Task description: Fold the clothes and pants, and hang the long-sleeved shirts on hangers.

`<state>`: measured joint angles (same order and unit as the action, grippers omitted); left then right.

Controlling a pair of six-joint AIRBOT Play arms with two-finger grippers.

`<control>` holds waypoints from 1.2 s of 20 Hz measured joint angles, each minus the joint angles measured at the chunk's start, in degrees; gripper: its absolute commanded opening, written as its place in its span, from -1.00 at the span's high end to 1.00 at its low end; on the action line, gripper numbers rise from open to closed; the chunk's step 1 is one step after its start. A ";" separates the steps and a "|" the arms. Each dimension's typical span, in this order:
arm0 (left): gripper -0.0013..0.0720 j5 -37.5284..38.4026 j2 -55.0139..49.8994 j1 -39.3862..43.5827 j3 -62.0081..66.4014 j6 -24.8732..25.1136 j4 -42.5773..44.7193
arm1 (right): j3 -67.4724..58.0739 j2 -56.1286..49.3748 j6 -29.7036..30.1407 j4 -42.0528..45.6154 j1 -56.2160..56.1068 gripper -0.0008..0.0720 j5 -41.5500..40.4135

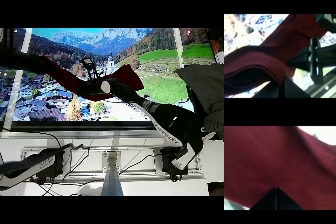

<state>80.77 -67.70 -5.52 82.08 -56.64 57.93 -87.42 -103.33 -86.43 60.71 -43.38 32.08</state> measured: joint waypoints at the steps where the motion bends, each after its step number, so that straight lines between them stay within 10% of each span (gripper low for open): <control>1: 0.93 -1.99 -0.61 1.55 0.00 -1.36 0.00 | -0.13 0.66 -0.20 2.23 2.36 0.93 1.40; 9: 0.84 -32.65 -13.79 26.05 0.00 -7.93 -3.78 | -0.46 6.12 -0.46 9.25 30.53 0.93 19.12; 11: -0.99 -43.69 -18.64 33.75 0.00 -8.20 -5.40 | -0.46 6.54 -0.46 9.68 37.16 0.93 22.53; 12: -0.99 -48.81 -20.83 37.11 0.00 -8.39 -5.81 | -0.46 6.69 -0.26 9.77 40.02 0.83 23.67; 14: -0.98 -59.04 -24.74 43.12 0.00 -8.52 -6.34 | -0.42 6.84 0.85 9.90 45.51 -0.18 25.00; 19: -0.91 -65.18 -27.65 46.80 0.00 -8.52 -3.13 | 0.07 5.49 3.76 8.17 54.31 -0.48 28.15; 24: 0.39 -42.99 -25.73 40.26 0.02 -9.79 13.22 | 0.20 -0.85 8.61 -4.61 55.04 -0.76 33.81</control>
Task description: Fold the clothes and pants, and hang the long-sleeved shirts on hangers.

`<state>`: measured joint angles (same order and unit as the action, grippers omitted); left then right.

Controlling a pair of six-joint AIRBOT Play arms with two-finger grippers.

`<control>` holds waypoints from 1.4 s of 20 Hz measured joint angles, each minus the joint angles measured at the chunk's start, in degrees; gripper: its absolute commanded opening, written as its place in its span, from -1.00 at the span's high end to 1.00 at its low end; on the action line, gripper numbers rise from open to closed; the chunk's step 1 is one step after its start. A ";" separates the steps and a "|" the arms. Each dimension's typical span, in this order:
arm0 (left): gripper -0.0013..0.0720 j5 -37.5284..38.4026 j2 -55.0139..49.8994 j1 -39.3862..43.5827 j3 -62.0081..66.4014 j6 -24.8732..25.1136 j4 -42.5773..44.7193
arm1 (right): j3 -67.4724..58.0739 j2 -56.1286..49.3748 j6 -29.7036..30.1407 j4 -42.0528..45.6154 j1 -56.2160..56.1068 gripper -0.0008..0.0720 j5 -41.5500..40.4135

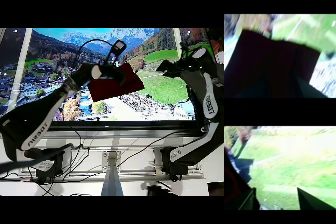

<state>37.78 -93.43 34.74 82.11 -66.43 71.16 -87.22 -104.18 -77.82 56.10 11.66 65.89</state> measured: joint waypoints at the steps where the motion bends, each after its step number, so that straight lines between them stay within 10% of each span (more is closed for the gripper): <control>1: 0.39 5.22 0.72 -1.84 0.00 -1.25 3.87 | 0.00 -1.46 0.55 -2.69 -0.76 -0.76 0.26; 8: 0.39 29.73 6.97 -17.05 0.04 -8.37 17.84 | -0.13 -9.33 2.47 -18.14 -10.97 -0.71 0.15; 9: 0.39 31.10 7.58 -19.26 0.04 -8.66 18.51 | -0.13 -9.77 2.71 -19.28 -12.66 -0.47 -0.39; 11: 0.39 32.72 8.55 -23.37 0.04 -10.01 19.28 | -0.11 -10.36 3.58 -19.71 -15.69 0.85 -2.29; 12: 0.39 33.24 8.98 -25.53 0.04 -11.52 19.54 | -0.09 -10.47 4.15 -19.76 -16.81 0.93 -2.49; 20: 0.39 34.80 12.92 -36.02 0.04 -19.56 20.26 | -5.51 -1.46 4.39 -13.27 -15.93 0.94 -1.79; 28: 0.39 34.97 13.46 -37.22 0.04 -20.48 20.17 | -7.10 23.34 -16.85 17.64 2.93 0.93 -1.20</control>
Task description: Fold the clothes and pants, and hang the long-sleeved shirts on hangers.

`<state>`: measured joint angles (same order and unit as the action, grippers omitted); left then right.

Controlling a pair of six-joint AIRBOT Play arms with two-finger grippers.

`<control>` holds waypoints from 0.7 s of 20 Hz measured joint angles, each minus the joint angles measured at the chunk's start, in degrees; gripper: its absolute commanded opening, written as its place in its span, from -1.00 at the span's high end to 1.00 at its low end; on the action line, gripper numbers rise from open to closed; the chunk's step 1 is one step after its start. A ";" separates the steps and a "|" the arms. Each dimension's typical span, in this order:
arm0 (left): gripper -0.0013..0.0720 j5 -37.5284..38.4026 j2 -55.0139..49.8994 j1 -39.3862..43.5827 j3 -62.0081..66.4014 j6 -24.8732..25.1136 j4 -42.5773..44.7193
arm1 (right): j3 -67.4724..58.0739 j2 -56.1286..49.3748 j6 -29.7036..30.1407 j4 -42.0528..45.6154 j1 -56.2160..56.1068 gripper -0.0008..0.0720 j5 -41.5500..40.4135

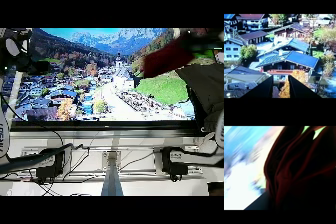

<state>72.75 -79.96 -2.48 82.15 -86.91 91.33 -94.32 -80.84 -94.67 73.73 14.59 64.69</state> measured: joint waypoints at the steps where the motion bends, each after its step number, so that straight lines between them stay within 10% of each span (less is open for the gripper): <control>1: 0.39 0.00 -0.02 -0.02 0.00 -0.09 0.00 | -0.02 2.93 -2.75 3.80 3.78 0.93 1.95; 8: 0.39 0.02 0.00 -0.07 0.00 -0.13 -0.02 | -0.11 17.14 -21.18 21.68 28.57 0.88 20.39; 11: 0.39 0.02 0.00 -0.07 0.00 -0.13 -0.02 | -0.11 20.15 -27.19 24.68 35.36 -0.82 23.17; 14: 0.39 0.02 0.00 -0.07 0.00 -0.13 -0.04 | -0.11 20.83 -29.46 25.11 38.69 -0.85 24.39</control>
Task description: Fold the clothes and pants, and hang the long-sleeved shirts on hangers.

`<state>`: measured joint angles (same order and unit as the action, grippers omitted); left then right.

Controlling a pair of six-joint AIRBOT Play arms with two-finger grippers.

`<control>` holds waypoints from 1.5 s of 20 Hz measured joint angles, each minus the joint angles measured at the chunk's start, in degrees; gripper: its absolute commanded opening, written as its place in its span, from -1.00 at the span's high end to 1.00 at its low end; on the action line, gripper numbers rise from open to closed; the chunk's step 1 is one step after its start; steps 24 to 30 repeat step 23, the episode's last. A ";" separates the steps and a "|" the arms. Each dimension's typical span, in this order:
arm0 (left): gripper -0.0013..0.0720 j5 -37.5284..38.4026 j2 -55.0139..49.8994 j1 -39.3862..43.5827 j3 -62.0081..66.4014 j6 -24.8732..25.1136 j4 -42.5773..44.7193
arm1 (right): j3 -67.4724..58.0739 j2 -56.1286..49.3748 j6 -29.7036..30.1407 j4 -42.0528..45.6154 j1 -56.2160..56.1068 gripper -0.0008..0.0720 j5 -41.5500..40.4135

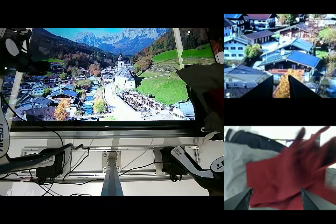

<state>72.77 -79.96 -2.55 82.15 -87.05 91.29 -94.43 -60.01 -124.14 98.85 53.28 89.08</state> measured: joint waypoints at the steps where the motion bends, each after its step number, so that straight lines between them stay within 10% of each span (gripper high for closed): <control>1: 0.39 0.00 0.00 0.00 0.00 0.00 0.00 | 0.04 -0.07 0.28 -0.61 0.52 -0.85 -0.09; 2: 0.39 0.00 0.00 0.00 0.00 0.00 0.00 | 0.04 -0.20 0.94 -1.25 0.98 -0.76 -0.20; 5: 0.39 -0.02 0.00 0.00 0.00 0.00 0.00 | 0.13 -0.66 2.91 -5.81 0.87 0.95 -2.14; 18: 0.39 0.00 0.02 0.00 0.00 -0.02 0.00 | 0.52 -5.29 33.77 -16.50 -46.23 0.94 -15.19; 30: 0.39 -0.02 0.02 0.00 0.00 -0.02 0.00 | 0.55 -6.03 34.38 -3.69 -61.07 0.93 -18.58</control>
